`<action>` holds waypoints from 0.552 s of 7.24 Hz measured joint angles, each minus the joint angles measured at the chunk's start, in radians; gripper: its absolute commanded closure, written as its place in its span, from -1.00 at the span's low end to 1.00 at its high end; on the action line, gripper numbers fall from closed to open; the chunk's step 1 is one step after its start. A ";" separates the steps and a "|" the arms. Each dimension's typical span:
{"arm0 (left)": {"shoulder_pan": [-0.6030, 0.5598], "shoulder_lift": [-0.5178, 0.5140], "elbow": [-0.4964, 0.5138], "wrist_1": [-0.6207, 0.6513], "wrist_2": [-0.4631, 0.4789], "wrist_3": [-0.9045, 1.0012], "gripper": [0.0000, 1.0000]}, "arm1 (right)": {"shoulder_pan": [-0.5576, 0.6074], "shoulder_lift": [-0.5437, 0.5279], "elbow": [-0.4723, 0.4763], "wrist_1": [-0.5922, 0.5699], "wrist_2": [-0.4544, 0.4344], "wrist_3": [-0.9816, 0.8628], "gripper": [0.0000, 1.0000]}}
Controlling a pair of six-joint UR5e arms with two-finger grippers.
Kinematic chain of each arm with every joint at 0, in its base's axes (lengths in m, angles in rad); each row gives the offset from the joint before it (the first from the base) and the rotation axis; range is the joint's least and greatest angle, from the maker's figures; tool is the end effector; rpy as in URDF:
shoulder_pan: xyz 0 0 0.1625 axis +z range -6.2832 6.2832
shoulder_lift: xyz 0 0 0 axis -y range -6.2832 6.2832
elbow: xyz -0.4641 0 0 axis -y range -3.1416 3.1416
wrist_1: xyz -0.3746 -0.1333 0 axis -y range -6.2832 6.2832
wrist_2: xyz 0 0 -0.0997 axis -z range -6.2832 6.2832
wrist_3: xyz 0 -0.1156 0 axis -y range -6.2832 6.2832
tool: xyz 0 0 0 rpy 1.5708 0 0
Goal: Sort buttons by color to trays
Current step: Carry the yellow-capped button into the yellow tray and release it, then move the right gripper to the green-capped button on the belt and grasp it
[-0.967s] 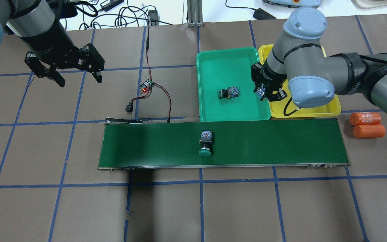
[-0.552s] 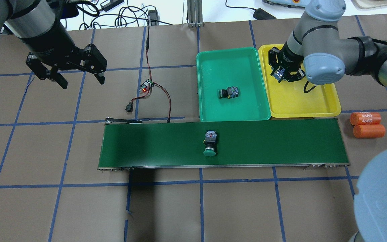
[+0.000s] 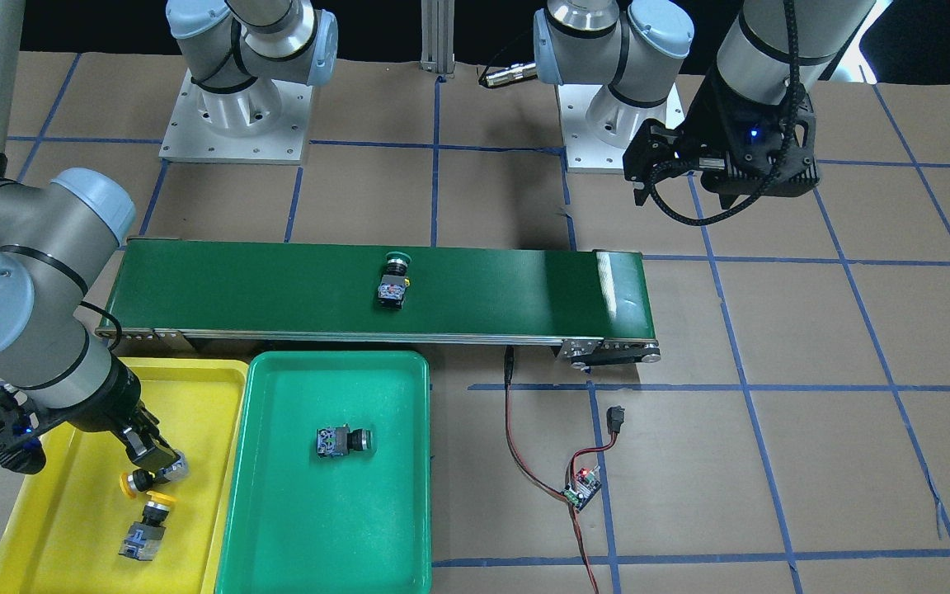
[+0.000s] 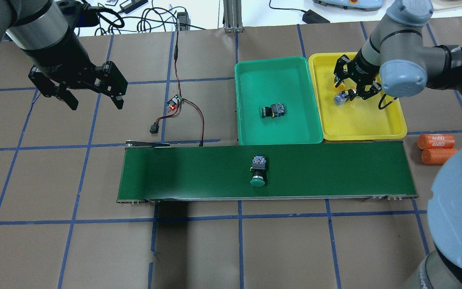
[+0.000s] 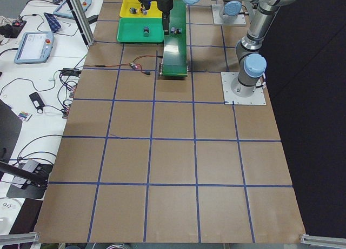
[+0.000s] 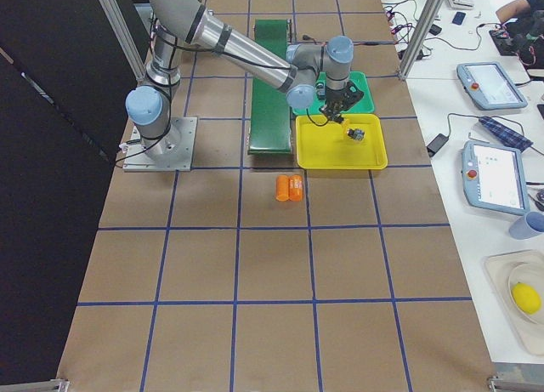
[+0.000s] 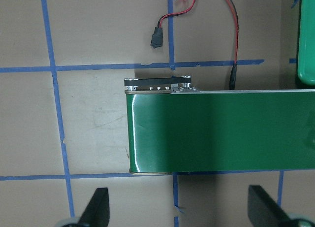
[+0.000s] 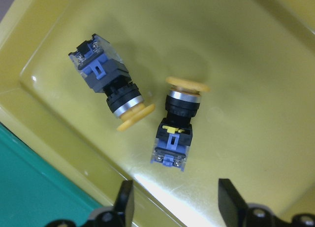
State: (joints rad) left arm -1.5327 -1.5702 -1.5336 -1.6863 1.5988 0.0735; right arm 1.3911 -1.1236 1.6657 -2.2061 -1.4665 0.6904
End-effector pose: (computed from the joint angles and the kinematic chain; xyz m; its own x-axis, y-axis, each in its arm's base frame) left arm -0.1123 -0.4691 0.5178 -0.9991 0.0374 -0.0221 0.0355 0.9962 0.0795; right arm 0.0301 -0.6474 0.2825 -0.6425 0.7536 -0.1392 0.7615 0.6481 -0.0057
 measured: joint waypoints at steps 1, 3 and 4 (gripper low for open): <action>-0.002 -0.004 0.002 0.003 0.014 0.005 -1.00 | 0.000 -0.010 -0.003 0.002 0.002 -0.018 -1.00; -0.009 -0.011 0.009 0.011 0.014 0.009 -1.00 | 0.012 -0.068 0.000 0.021 -0.001 -0.054 -1.00; -0.013 -0.010 0.010 0.013 0.013 0.007 -1.00 | 0.049 -0.108 0.001 0.061 -0.017 -0.065 -1.00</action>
State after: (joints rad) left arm -1.5453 -1.5801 -1.5239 -1.6737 1.6120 0.0809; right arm 1.4404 -1.2312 1.6667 -2.1451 -1.4832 0.6255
